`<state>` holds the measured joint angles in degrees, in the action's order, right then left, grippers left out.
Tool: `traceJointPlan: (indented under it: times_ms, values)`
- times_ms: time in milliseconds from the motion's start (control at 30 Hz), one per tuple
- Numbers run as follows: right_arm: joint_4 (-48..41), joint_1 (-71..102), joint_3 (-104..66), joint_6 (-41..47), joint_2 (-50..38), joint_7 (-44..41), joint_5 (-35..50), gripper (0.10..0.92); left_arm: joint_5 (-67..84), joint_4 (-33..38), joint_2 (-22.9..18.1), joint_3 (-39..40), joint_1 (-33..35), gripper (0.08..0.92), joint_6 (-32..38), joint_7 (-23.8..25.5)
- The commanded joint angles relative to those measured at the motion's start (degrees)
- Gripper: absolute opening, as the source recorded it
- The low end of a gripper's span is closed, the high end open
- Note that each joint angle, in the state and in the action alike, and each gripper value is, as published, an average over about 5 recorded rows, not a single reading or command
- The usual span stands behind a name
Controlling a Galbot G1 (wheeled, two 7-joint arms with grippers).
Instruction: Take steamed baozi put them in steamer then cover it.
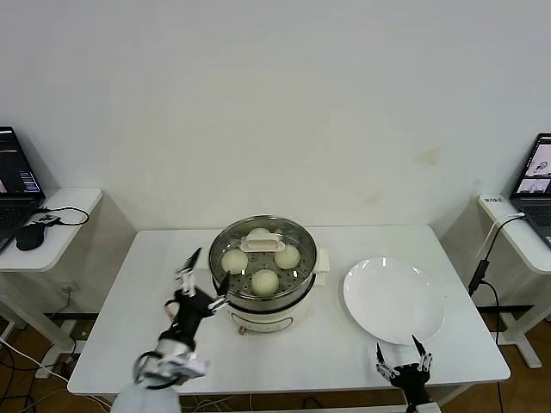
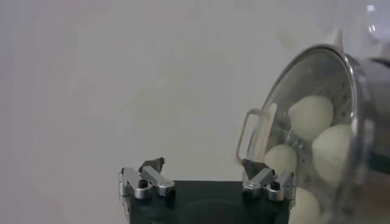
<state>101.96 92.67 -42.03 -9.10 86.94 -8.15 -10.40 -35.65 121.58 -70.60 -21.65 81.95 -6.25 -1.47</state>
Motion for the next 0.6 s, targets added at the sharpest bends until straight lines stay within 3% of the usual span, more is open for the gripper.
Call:
traceJointPlan:
  times_ms: [33, 367, 600]
  values:
    - [4.94, 3.22, 5.09, -0.56, -4.37, 0.45, 7.70, 0.823, 53.32, 0.78, -1.48, -14.03, 21.31, 0.823, 10.63, -12.46]
    - [7.01, 6.54, 7.70, -1.01, -7.35, -0.18, 10.01, 0.823, 52.96, -3.62, -3.59, -13.01, 25.87, 0.823, 19.02, -11.46]
    - [7.78, 7.52, 8.09, -0.79, -7.26, -0.20, 10.37, 0.823, 51.27, -4.16, -4.65, -12.38, 27.50, 0.823, 19.67, -8.98]
